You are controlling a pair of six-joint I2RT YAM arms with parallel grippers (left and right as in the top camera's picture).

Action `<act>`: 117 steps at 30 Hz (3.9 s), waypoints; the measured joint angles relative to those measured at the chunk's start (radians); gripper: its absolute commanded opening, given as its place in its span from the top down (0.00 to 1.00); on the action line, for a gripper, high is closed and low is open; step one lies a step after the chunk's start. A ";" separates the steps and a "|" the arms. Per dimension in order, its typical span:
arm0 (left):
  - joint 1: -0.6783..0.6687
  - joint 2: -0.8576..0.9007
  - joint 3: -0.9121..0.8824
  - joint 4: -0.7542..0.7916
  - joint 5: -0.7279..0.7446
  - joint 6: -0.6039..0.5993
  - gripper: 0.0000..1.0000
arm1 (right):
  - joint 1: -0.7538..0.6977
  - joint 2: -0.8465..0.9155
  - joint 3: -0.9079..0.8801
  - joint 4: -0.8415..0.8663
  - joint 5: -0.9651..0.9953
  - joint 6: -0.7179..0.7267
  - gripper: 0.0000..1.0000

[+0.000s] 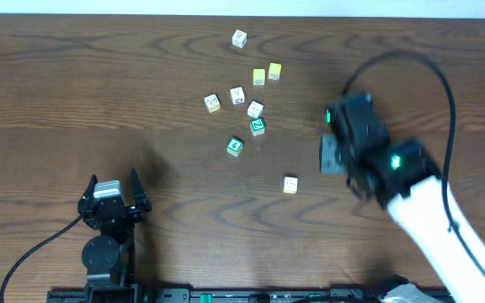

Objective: Lift 4 blocks
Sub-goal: 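Carry the bee block forward and place it beside the blue block, then move the right gripper to the green-edged Z block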

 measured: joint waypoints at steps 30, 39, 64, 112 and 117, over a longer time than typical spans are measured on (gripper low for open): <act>0.000 0.000 0.000 -0.001 0.000 0.000 0.25 | 0.070 0.207 -0.528 0.732 -0.053 0.128 0.95; 0.000 0.000 0.000 -0.001 0.000 0.000 0.25 | 0.070 0.207 -0.525 0.726 -0.078 0.129 0.96; 0.000 0.000 0.000 -0.001 0.000 0.000 0.24 | 0.070 0.235 -0.532 0.699 -0.098 0.130 0.53; 0.000 0.000 0.000 -0.001 0.000 0.000 0.25 | -0.008 0.713 0.156 0.597 -0.345 -0.418 0.25; 0.000 0.000 0.000 -0.001 0.000 0.000 0.25 | 0.002 0.714 0.156 0.597 -0.352 -0.427 0.27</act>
